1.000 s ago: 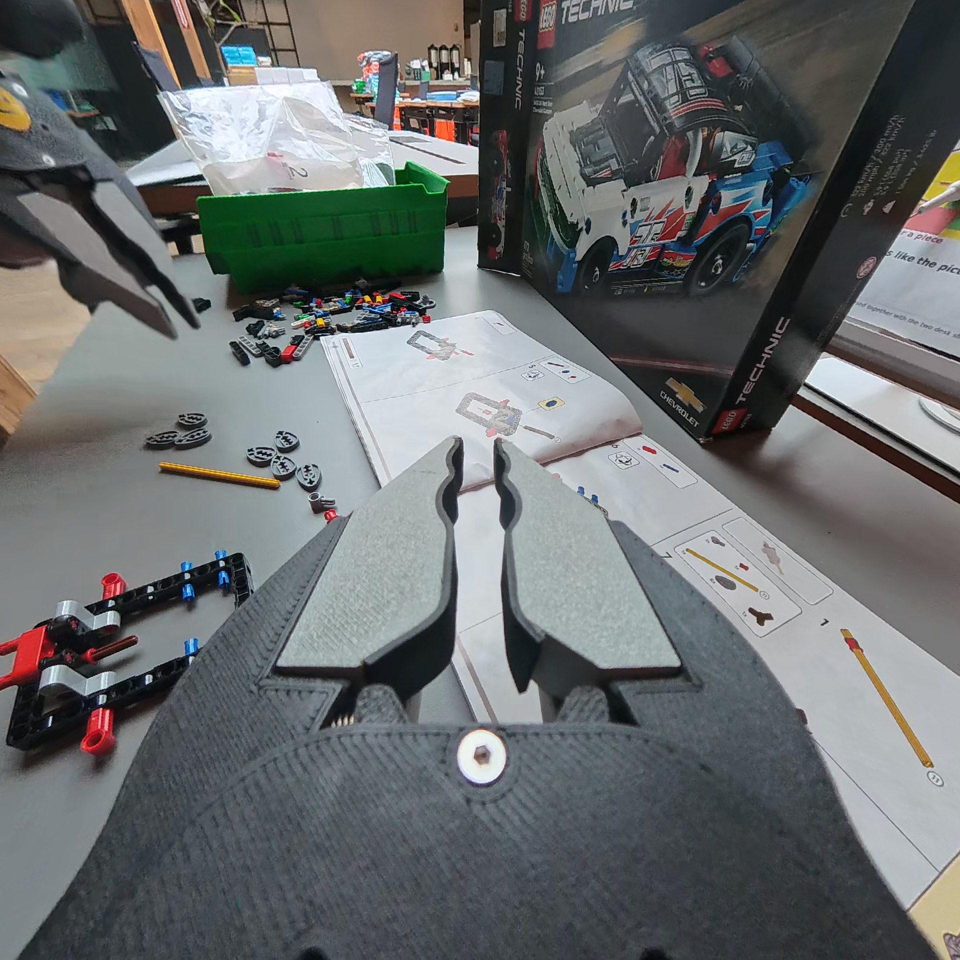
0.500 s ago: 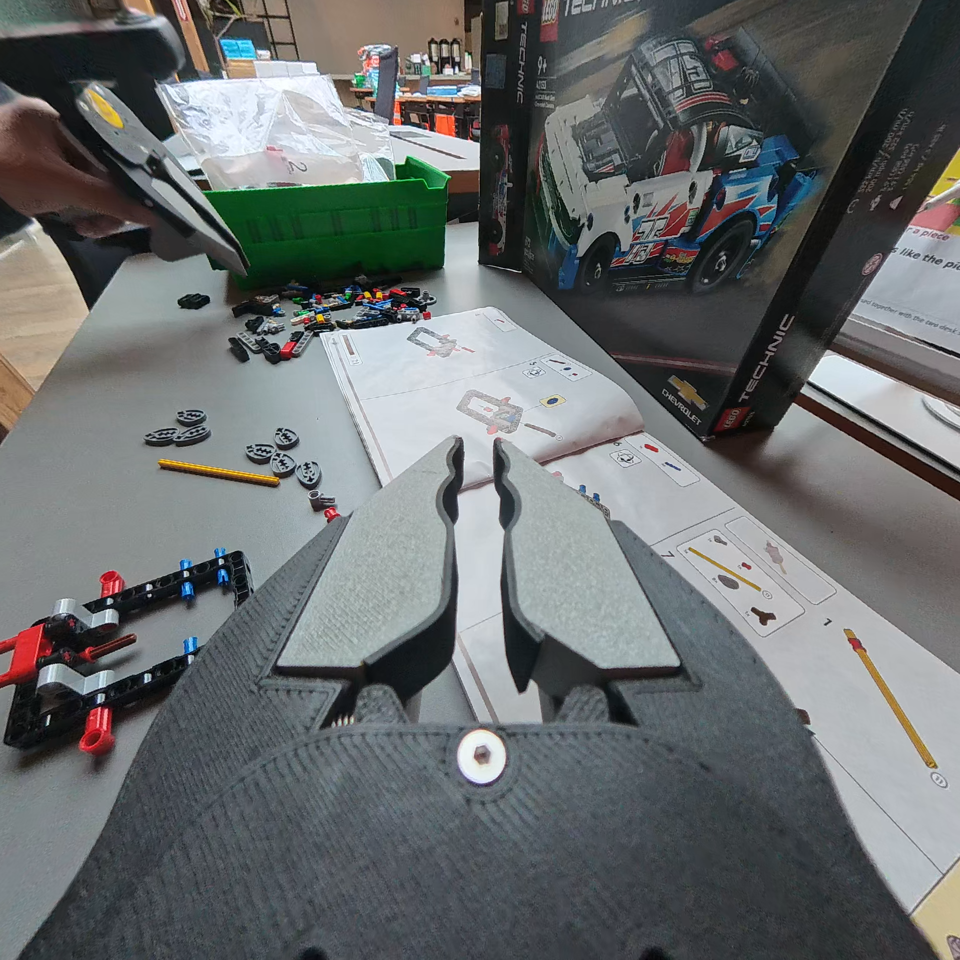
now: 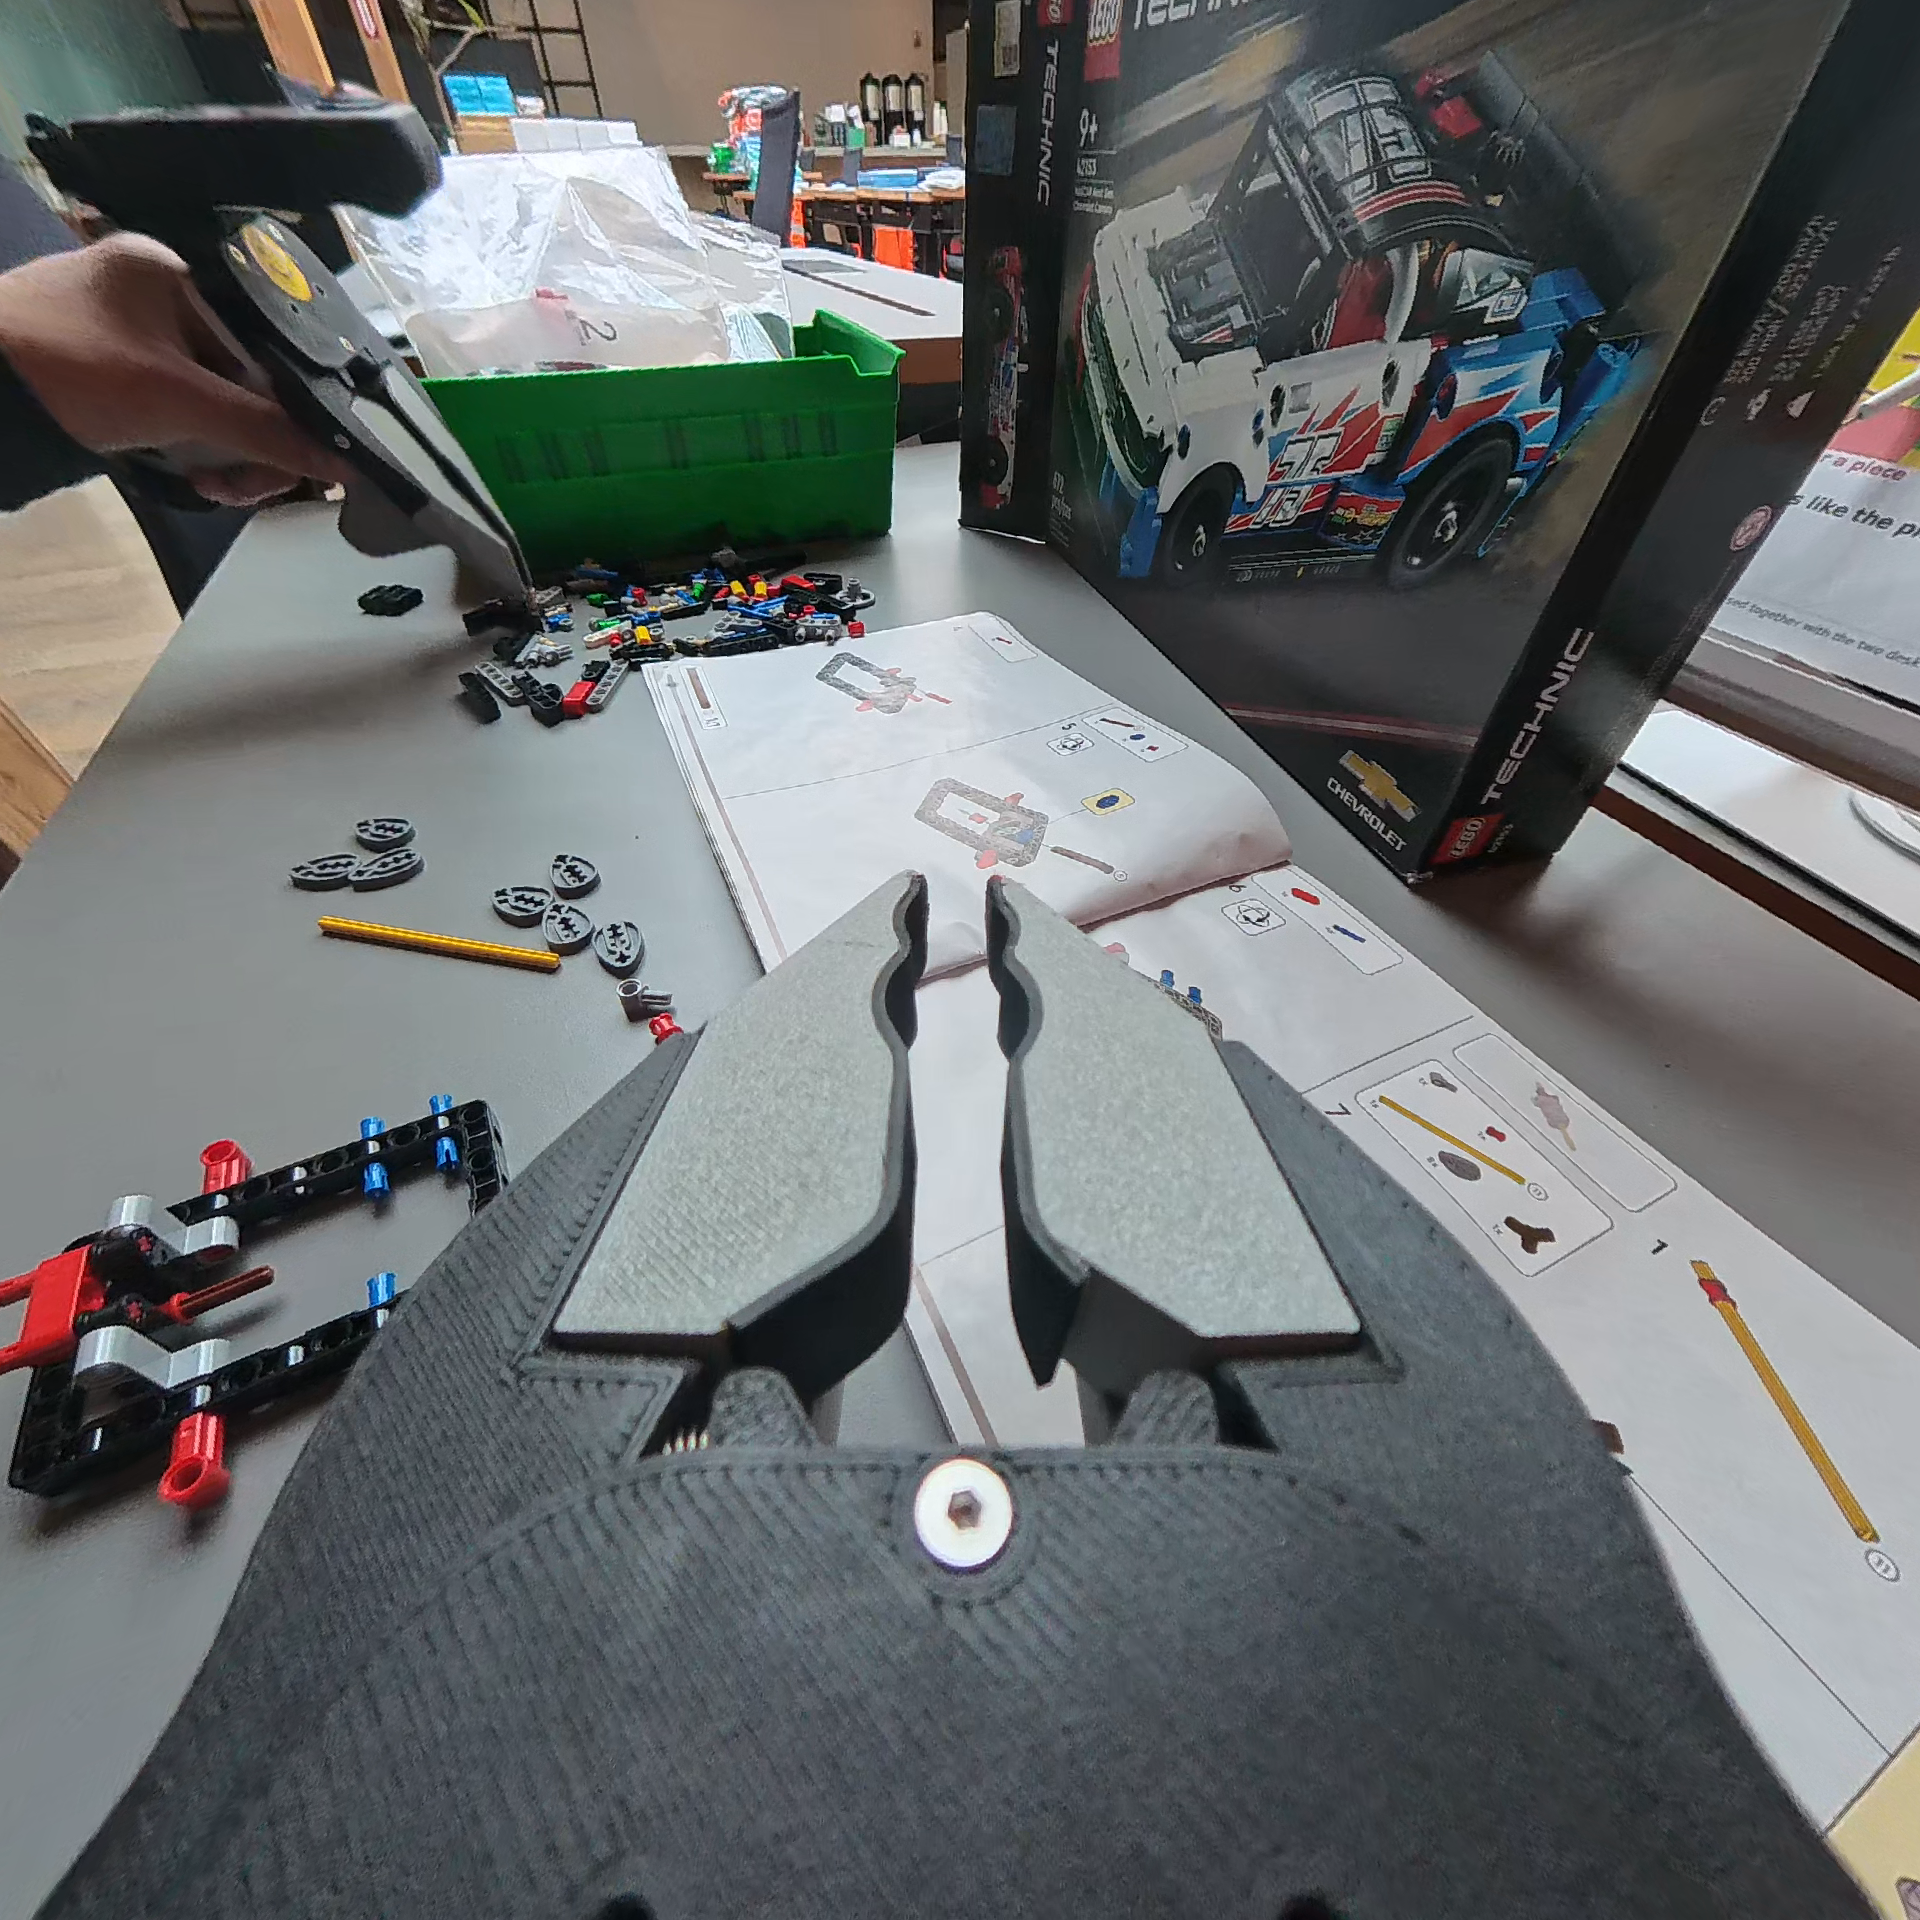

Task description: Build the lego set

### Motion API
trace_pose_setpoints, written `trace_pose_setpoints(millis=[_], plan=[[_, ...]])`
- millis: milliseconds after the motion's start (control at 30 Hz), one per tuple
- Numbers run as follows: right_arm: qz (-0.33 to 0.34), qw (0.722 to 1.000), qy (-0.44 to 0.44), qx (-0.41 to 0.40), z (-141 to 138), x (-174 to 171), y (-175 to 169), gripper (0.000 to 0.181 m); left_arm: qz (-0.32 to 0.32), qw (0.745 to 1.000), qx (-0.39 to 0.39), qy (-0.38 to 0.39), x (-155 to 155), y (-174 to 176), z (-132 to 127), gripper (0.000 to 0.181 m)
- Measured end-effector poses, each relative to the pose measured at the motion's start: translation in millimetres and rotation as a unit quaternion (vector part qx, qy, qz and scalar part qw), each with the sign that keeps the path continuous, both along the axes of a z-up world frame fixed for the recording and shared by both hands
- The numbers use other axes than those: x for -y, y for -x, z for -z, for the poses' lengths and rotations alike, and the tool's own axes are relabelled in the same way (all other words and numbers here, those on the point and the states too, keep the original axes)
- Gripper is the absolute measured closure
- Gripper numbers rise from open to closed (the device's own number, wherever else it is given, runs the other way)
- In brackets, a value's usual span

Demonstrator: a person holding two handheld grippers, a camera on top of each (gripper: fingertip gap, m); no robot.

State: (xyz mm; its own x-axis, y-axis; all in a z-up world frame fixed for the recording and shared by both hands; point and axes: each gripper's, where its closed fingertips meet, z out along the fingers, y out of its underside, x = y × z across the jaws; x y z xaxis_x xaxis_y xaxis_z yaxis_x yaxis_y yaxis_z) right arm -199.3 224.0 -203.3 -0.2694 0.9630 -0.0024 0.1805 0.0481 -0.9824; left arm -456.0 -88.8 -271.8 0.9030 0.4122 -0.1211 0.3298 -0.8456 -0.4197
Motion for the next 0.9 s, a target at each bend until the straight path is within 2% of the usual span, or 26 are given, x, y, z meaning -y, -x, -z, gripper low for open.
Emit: trace_pose_setpoints(millis=[233, 400, 567, 700, 900], plan=[[0.001, 1.000, 0.001, 0.000, 0.5, -0.7, 0.3, 0.173, 0.006, 0.996, -0.060, -0.069, -21.4, 13.9, -40.3, 0.177], [0.001, 1.000, -0.003, 0.005, 3.0, -0.2, 0.9, 0.173, 0.019, 0.992, -0.033, -0.118, -61.3, 16.2, -54.9, 0.169], [0.004, 1.000, 0.000, 0.000, 0.5, -2.1, -0.7, 0.173, 0.031, 0.991, -0.043, -0.122, -79.1, 20.9, -65.9, 0.168], [-0.001, 1.000, 0.000, 0.005, 2.9, 0.4, 0.4, 0.173, 0.027, 0.991, -0.041, -0.125, -74.9, 22.7, -67.4, 0.166], [-0.004, 1.000, -0.003, 0.005, 3.5, 3.2, 1.2, 0.173, 0.000, 0.990, -0.069, -0.121, -39.4, 28.1, -74.7, 0.167]])
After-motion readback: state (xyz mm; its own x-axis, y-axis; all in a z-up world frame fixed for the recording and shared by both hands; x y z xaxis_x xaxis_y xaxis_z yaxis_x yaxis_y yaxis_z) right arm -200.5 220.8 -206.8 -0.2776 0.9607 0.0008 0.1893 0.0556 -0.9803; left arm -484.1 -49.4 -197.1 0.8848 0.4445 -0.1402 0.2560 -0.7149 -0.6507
